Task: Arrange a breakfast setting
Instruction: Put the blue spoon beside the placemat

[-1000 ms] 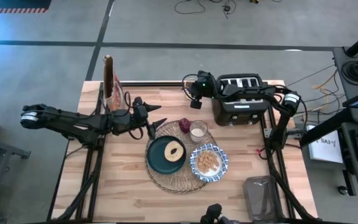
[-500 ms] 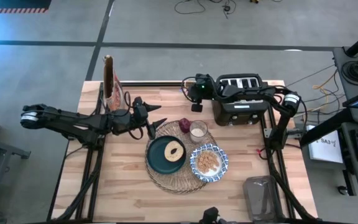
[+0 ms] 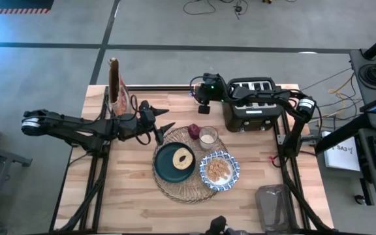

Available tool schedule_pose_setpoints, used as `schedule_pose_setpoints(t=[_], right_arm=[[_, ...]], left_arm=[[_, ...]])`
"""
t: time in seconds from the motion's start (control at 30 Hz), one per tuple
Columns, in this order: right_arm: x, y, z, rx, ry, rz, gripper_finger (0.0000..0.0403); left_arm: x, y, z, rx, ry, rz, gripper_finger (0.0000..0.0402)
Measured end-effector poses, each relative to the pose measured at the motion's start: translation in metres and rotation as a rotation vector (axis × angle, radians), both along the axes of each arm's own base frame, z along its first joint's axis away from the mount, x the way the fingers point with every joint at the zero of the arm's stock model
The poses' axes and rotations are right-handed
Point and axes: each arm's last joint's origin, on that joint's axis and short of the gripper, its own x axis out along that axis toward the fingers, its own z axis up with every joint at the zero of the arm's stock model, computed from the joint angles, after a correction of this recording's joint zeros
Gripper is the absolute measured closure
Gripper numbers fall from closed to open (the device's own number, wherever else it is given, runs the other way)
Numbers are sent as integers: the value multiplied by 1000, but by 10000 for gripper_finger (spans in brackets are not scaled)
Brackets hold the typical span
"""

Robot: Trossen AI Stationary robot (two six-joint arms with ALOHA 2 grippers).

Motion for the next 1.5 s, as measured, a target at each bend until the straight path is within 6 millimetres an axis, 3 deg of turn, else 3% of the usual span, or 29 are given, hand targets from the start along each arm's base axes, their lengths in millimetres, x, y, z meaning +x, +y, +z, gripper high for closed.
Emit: schedule_pose_setpoints(t=[0.5, 0.73, 1.0, 1.2, 1.5], right_arm=[[0, 1, -2, 41, -9, 18, 280], [-1, 2, 23, 20, -38, -37, 280], [-11, 7, 43, 136, 71, -88, 280], [-21, 9, 42, 149, 202, -185, 280], [-40, 17, 56, 278, 194, -400, 280]], left_arm=[[0, 2, -1, 7, 14, 5, 129], [11, 18, -21, 34, 133, 60, 129], [28, 42, -43, 159, 236, 113, 129], [34, 62, -53, 201, 268, 106, 129], [60, 70, -42, 284, 372, -44, 129]])
